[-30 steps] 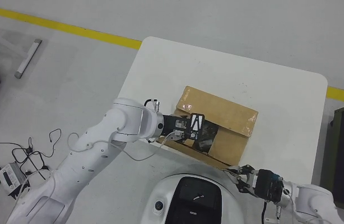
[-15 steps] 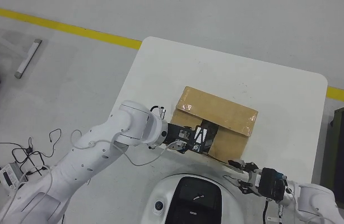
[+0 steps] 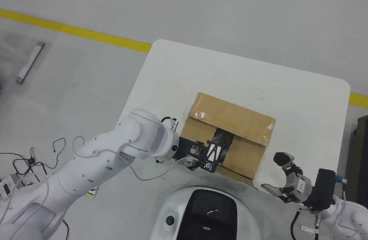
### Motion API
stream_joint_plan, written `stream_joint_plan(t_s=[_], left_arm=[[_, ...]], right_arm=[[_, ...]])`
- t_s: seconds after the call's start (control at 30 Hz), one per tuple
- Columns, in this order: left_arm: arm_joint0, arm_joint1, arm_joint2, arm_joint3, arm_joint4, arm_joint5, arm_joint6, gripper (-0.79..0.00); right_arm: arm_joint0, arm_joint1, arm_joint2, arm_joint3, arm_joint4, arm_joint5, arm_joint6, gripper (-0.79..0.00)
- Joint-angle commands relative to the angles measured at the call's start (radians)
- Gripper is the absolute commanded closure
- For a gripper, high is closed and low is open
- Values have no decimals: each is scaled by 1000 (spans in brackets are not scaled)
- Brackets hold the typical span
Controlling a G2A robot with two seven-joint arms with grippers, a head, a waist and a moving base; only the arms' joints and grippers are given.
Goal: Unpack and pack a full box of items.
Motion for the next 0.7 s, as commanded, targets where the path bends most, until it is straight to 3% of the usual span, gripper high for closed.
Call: stream_joint_plan(t_s=[0.0,0.03,0.2,0.47,0.67], left_arm=[[5,6,4,-12,12,0,3,0],[8,9,5,-16,19,0,5,0],[38,29,-5,-26,81,0,38,0],[98,53,-46,-35,141,4,92,0],[144,65,-77,-47,179,13,127,0]], right_arm=[[-2,-1,14,-2,39,40,10,-551],[-4,-1,18,-2,50,53,11,-385],[-21,-9,22,0,130,200,57,0],[-20,-17,0,19,220,311,121,0],[-5,-24,-26,44,274,332,149,0]])
